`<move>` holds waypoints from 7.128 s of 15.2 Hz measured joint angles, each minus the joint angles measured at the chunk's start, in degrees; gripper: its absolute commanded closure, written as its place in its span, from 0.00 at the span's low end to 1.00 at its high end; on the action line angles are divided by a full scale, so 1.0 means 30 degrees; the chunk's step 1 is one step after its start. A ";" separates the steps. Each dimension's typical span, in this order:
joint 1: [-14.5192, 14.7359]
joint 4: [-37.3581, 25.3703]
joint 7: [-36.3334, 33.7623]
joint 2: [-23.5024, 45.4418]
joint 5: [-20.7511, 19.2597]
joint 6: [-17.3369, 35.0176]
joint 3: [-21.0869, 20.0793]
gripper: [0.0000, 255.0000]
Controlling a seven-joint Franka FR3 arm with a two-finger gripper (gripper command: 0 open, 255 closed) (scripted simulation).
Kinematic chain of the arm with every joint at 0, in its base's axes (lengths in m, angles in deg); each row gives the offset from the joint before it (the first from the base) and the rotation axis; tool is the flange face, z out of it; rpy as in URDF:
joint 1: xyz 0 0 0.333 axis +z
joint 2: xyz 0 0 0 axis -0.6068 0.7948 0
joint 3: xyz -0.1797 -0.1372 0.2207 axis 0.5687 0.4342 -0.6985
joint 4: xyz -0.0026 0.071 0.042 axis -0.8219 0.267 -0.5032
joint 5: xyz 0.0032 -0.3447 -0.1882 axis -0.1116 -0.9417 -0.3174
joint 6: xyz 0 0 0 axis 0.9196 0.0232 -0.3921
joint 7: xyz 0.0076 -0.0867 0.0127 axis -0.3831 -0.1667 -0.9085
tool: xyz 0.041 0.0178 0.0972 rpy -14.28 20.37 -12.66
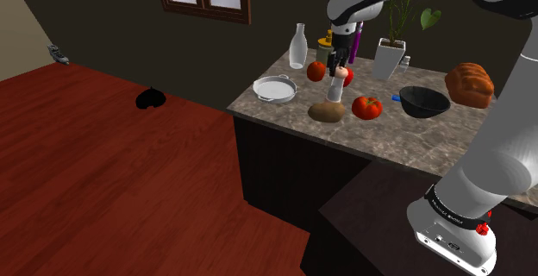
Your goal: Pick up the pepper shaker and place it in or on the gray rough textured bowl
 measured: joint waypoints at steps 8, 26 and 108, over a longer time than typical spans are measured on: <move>0.0022 -0.1232 -0.0027 -0.0692 -0.0154 -0.1905 0.0040 1.00; 0.0046 -0.5048 -0.0031 -0.1283 -0.0275 -0.6303 0.0060 1.00; -0.5470 0.1053 1.1171 -0.6336 -0.2943 -0.4197 0.6492 0.00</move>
